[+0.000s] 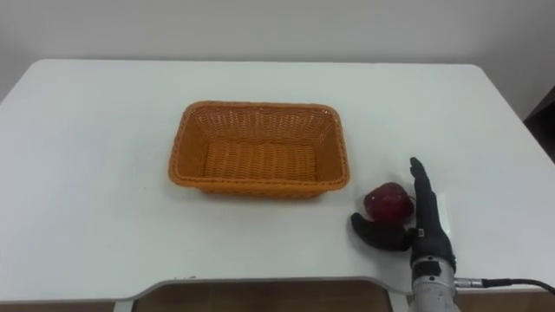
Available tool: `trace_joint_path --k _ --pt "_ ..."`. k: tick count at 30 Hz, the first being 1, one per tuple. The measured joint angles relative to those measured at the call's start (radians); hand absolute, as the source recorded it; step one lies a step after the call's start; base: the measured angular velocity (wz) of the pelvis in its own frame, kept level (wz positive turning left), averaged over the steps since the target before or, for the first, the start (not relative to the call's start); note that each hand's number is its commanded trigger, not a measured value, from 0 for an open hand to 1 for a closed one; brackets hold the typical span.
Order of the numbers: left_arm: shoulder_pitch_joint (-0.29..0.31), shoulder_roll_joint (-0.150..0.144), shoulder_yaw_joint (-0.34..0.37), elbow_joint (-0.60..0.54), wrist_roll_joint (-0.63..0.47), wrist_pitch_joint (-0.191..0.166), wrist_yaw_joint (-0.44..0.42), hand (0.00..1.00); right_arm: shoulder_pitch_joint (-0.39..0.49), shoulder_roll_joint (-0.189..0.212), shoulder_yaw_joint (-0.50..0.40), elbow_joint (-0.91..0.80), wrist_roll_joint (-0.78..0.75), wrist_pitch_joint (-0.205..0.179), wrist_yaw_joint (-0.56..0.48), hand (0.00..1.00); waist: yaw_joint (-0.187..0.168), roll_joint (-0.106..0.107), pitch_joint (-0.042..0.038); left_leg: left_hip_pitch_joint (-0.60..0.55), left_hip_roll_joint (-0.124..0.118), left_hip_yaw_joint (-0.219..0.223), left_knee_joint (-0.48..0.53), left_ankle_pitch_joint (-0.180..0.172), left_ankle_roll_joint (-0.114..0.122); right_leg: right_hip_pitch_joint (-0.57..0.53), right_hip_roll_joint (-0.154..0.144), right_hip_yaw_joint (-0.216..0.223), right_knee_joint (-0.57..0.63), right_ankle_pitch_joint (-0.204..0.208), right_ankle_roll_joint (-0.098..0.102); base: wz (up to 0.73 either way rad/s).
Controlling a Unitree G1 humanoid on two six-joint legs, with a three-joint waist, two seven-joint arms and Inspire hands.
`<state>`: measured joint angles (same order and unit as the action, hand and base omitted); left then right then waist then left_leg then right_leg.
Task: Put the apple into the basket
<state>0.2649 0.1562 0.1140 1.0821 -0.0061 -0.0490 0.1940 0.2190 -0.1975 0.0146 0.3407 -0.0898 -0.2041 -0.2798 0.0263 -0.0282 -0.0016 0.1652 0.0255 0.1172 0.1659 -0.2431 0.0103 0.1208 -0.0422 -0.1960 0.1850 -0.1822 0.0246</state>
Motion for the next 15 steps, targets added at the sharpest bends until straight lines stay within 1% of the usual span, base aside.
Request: trace_joint_path --k 3,5,8,11,15 --pt "0.010 0.000 0.000 -0.002 0.001 -0.003 0.000 0.00 -0.009 0.000 -0.010 0.043 -0.006 -0.031 -0.010 1.00 -0.003 -0.001 -0.0004 0.004 0.000 -0.005 0.001 0.000 0.000 0.006 0.000 -0.001 0.000 0.000 0.000 0.01" --pt "0.012 0.001 0.000 -0.002 0.001 -0.003 0.000 0.00 -0.024 -0.002 -0.032 0.071 -0.020 -0.040 -0.021 1.00 -0.003 -0.002 -0.0015 0.004 -0.001 -0.008 0.001 0.000 0.000 0.007 0.000 -0.004 0.000 0.001 0.000 0.04" --pt "0.019 0.002 -0.004 -0.002 0.001 -0.003 0.015 0.00 -0.050 -0.006 -0.064 0.117 -0.027 -0.042 -0.041 1.00 -0.003 -0.005 -0.0033 0.004 0.000 -0.012 0.001 0.000 0.000 0.009 0.000 -0.009 0.000 0.001 0.000 0.04" --pt "0.026 0.002 -0.017 -0.002 0.001 -0.003 0.037 0.00 -0.060 -0.006 -0.079 0.131 -0.034 -0.043 -0.065 1.00 -0.001 -0.005 -0.0036 0.004 0.000 -0.011 0.001 0.000 0.000 0.010 0.000 -0.011 0.000 0.001 0.000 0.01" --pt "0.029 0.002 -0.017 -0.002 0.001 -0.003 0.042 0.00 -0.065 -0.005 -0.086 0.142 -0.036 -0.046 -0.080 1.00 0.000 -0.008 -0.0050 0.004 0.000 -0.011 0.001 0.000 0.000 0.009 0.000 -0.011 -0.001 0.001 0.000 0.00"
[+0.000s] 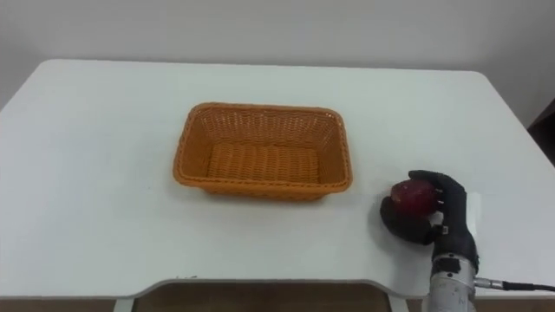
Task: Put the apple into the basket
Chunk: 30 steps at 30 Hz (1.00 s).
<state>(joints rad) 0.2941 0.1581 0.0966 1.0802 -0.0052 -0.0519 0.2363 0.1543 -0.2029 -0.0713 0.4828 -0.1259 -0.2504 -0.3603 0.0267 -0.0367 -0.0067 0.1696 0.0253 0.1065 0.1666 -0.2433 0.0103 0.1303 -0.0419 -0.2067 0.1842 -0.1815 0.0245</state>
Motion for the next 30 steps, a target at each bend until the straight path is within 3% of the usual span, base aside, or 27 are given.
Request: trace_joint_path --k 10,18,25,30 --pt "-0.019 0.000 -0.003 0.000 -0.002 -0.001 0.002 0.00 0.001 0.003 0.008 -0.039 0.041 0.014 -0.018 1.00 0.006 0.003 0.0001 -0.001 0.002 0.002 -0.007 0.000 0.000 -0.007 0.003 0.007 0.000 0.000 0.000 -0.01" --pt "-0.022 0.000 -0.002 0.001 -0.004 -0.010 -0.001 0.00 0.007 0.010 0.014 -0.096 0.139 0.029 -0.035 1.00 0.009 0.014 0.0051 -0.003 0.002 0.016 -0.011 0.000 0.000 -0.016 0.003 0.016 0.001 0.000 0.000 -0.04" --pt "-0.007 0.000 -0.003 0.019 0.001 -0.020 -0.016 0.00 0.008 0.007 0.052 -0.273 0.111 0.048 -0.026 1.00 0.010 0.030 0.0108 -0.011 0.002 0.023 -0.014 0.000 0.000 -0.028 0.004 0.019 0.002 0.000 0.000 0.00" --pt "-0.007 -0.002 -0.003 0.024 0.001 -0.020 -0.035 0.00 -0.017 0.007 0.062 -0.349 0.111 0.056 -0.017 1.00 0.021 0.028 0.0105 -0.012 0.001 0.018 -0.010 0.000 0.000 -0.028 0.002 0.014 0.001 0.000 0.000 0.00"
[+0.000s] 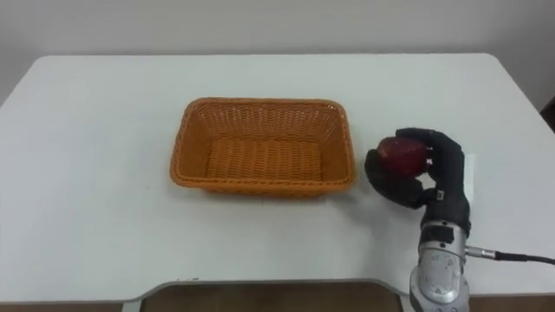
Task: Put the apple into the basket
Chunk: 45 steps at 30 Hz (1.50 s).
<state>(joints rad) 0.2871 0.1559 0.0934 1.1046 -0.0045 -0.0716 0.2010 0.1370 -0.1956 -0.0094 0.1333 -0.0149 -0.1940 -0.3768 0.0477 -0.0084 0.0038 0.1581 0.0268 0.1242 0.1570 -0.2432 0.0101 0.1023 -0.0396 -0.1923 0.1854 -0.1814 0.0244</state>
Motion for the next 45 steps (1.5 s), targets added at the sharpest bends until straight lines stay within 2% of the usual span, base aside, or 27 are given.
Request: trace_joint_path --k 4,13,15,19,23,28,29,30,35,38,40,45 --pt "-0.005 -0.001 0.000 -0.001 0.000 0.001 -0.018 0.00 -0.018 0.001 0.000 -0.057 0.001 0.012 0.000 1.00 0.013 -0.002 0.0000 -0.008 -0.002 -0.003 0.007 0.000 0.000 -0.002 -0.002 0.000 0.000 0.000 0.000 0.00" --pt "-0.013 -0.002 0.000 -0.001 0.000 0.000 -0.036 0.00 -0.046 0.001 0.032 -0.115 0.011 0.012 0.032 1.00 0.018 -0.003 -0.0002 -0.007 -0.001 -0.004 0.010 0.000 0.000 0.001 -0.002 0.000 0.004 0.000 0.000 0.00" --pt "-0.016 -0.003 -0.001 -0.001 0.000 0.001 -0.036 0.00 -0.046 0.001 0.048 -0.119 0.012 0.013 0.038 1.00 0.023 -0.003 -0.0001 -0.007 -0.001 -0.004 0.010 0.000 0.000 0.001 -0.001 0.000 0.003 0.000 0.000 0.00" --pt "-0.029 -0.002 -0.052 -0.002 -0.001 0.001 -0.045 0.00 -0.047 0.001 0.104 -0.159 0.009 0.020 0.085 1.00 0.034 0.001 0.0007 -0.008 -0.001 -0.005 0.010 0.000 0.000 0.001 -0.001 -0.002 0.003 0.001 -0.001 0.00" --pt "-0.047 -0.005 -0.058 -0.002 -0.001 0.002 -0.080 0.00 -0.048 0.002 0.168 -0.167 -0.062 0.022 0.137 1.00 0.047 -0.002 0.0002 -0.009 -0.002 -0.016 0.010 0.000 0.000 0.004 -0.003 -0.007 0.001 0.001 0.000 0.04" --pt "-0.057 -0.005 -0.068 -0.002 -0.004 0.022 -0.081 0.00 -0.068 0.001 0.229 -0.167 -0.080 0.066 0.173 1.00 0.052 -0.008 0.0019 -0.011 -0.002 -0.022 0.010 0.000 0.000 0.006 -0.003 -0.012 0.000 0.000 0.000 0.04" --pt "-0.061 -0.005 -0.072 -0.002 -0.004 0.024 -0.081 0.00 -0.071 0.001 0.233 -0.167 -0.078 0.067 0.180 0.69 0.053 -0.010 0.0031 -0.011 -0.002 -0.026 0.010 0.000 0.000 0.008 -0.004 -0.015 -0.001 0.000 0.000 0.07" --pt "-0.063 -0.005 -0.074 -0.002 -0.004 0.024 -0.081 0.00 -0.072 0.001 0.233 -0.167 -0.076 0.067 0.184 0.00 0.054 -0.011 0.0038 -0.011 -0.003 -0.029 0.010 0.000 0.000 0.010 -0.004 -0.017 -0.002 0.000 0.000 0.13" --pt "-0.055 -0.004 -0.079 0.006 0.000 0.040 -0.079 0.00 -0.079 -0.016 0.233 -0.157 -0.074 0.079 0.200 0.00 0.067 -0.015 0.0043 -0.010 -0.003 -0.046 0.011 0.000 0.000 0.019 -0.004 -0.031 -0.004 0.000 0.000 0.09" --pt "-0.054 -0.001 -0.079 0.015 0.000 0.056 -0.078 0.00 -0.114 -0.021 0.233 -0.088 -0.073 0.087 0.206 0.00 0.067 -0.019 0.0043 -0.008 -0.004 -0.048 0.012 0.000 0.000 0.029 -0.005 -0.035 -0.018 0.001 0.000 0.00" --pt "-0.052 -0.001 -0.081 0.013 0.001 0.067 -0.078 0.00 -0.125 -0.022 0.231 -0.069 -0.074 0.100 0.204 0.00 0.067 -0.018 0.0050 -0.010 -0.004 -0.053 0.012 0.000 0.000 0.030 -0.005 -0.043 -0.017 0.001 0.000 0.07" --pt "-0.052 -0.001 -0.079 0.000 0.028 0.092 -0.078 0.00 -0.156 -0.025 0.221 -0.066 -0.070 0.104 0.184 0.00 0.067 -0.013 0.0081 -0.013 -0.004 -0.058 0.016 0.001 -0.001 0.033 -0.006 -0.058 -0.017 0.001 0.000 0.07"
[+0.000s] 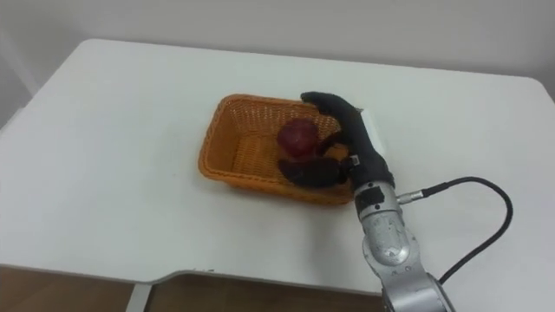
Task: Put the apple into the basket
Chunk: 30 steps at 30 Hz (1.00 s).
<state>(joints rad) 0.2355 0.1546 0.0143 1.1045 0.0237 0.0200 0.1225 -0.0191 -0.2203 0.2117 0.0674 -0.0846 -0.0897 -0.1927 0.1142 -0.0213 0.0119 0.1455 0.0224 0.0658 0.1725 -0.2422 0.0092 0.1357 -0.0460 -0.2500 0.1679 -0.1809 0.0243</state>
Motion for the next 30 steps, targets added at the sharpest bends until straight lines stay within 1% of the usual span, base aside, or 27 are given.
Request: trace_joint_path --k 2,5,15,19,22,25,27,28,29,30 --pt "0.001 0.001 0.002 -0.025 0.010 0.004 0.000 0.00 -0.026 0.000 -0.004 0.017 0.000 0.000 -0.005 0.00 0.000 0.000 0.0001 -0.001 0.000 -0.002 0.003 0.000 0.000 0.002 0.000 -0.001 0.000 0.000 0.000 0.04" --pt "-0.003 0.001 0.003 -0.031 0.015 0.004 0.000 0.00 -0.054 0.000 -0.012 0.047 0.000 0.001 -0.007 0.00 0.001 0.000 -0.0003 -0.002 0.000 -0.002 0.006 0.000 0.000 0.002 -0.001 -0.002 0.001 0.000 0.000 0.00" --pt "-0.002 0.003 0.003 -0.045 0.015 0.003 -0.009 0.00 -0.061 0.000 -0.062 0.046 -0.001 0.001 -0.026 0.00 0.000 -0.005 -0.0050 -0.002 0.000 0.003 0.011 0.000 0.000 0.001 -0.002 0.000 0.003 0.000 0.000 0.00" --pt "0.002 0.008 0.004 -0.003 0.015 0.002 -0.008 0.00 -0.061 0.000 -0.085 0.036 -0.006 0.001 -0.042 0.00 -0.003 -0.012 -0.0104 -0.003 0.000 0.003 0.013 0.000 0.000 0.002 -0.002 -0.001 0.003 0.000 0.000 0.00" --pt "0.009 0.013 0.004 0.017 0.015 0.003 -0.007 0.00 -0.061 -0.004 -0.106 -0.016 0.000 0.001 -0.068 0.00 -0.011 -0.017 -0.0140 -0.003 0.000 0.003 0.015 0.000 0.000 0.003 -0.002 0.000 0.004 0.000 0.000 0.00" --pt "0.026 0.017 0.007 0.020 0.021 0.003 -0.002 0.00 -0.061 -0.015 -0.143 -0.075 0.001 -0.012 -0.106 0.00 -0.018 -0.020 -0.0155 0.001 0.000 0.002 0.016 0.000 0.000 0.009 -0.002 0.000 0.003 0.000 0.000 0.02" --pt "0.034 0.017 0.022 0.021 0.031 0.002 -0.002 0.00 -0.063 -0.019 -0.178 -0.090 0.014 -0.037 -0.130 0.00 -0.027 -0.022 -0.0147 0.001 0.000 0.001 0.017 0.000 0.000 0.010 -0.003 -0.002 0.003 0.000 0.000 0.02" --pt "0.042 0.018 0.034 0.020 0.039 -0.001 -0.003 0.00 -0.063 -0.023 -0.209 -0.090 0.024 -0.053 -0.144 0.00 -0.030 -0.024 -0.0135 0.003 0.000 0.002 0.018 0.000 0.000 0.011 -0.003 -0.001 0.003 0.000 0.000 0.00" --pt "0.054 0.017 0.053 0.020 0.051 -0.007 -0.003 0.00 -0.060 -0.027 -0.247 -0.089 0.028 -0.058 -0.166 0.00 -0.033 -0.025 -0.0109 0.005 0.000 0.005 0.018 0.000 0.000 0.011 -0.002 0.000 0.004 0.000 0.000 -0.04" --pt "0.057 0.017 0.064 0.020 0.056 -0.010 -0.003 0.00 -0.060 -0.028 -0.268 -0.089 0.029 -0.059 -0.177 0.00 -0.037 -0.026 -0.0105 0.004 0.000 0.004 0.018 0.000 0.000 0.011 -0.003 0.000 0.005 0.000 0.000 0.00"
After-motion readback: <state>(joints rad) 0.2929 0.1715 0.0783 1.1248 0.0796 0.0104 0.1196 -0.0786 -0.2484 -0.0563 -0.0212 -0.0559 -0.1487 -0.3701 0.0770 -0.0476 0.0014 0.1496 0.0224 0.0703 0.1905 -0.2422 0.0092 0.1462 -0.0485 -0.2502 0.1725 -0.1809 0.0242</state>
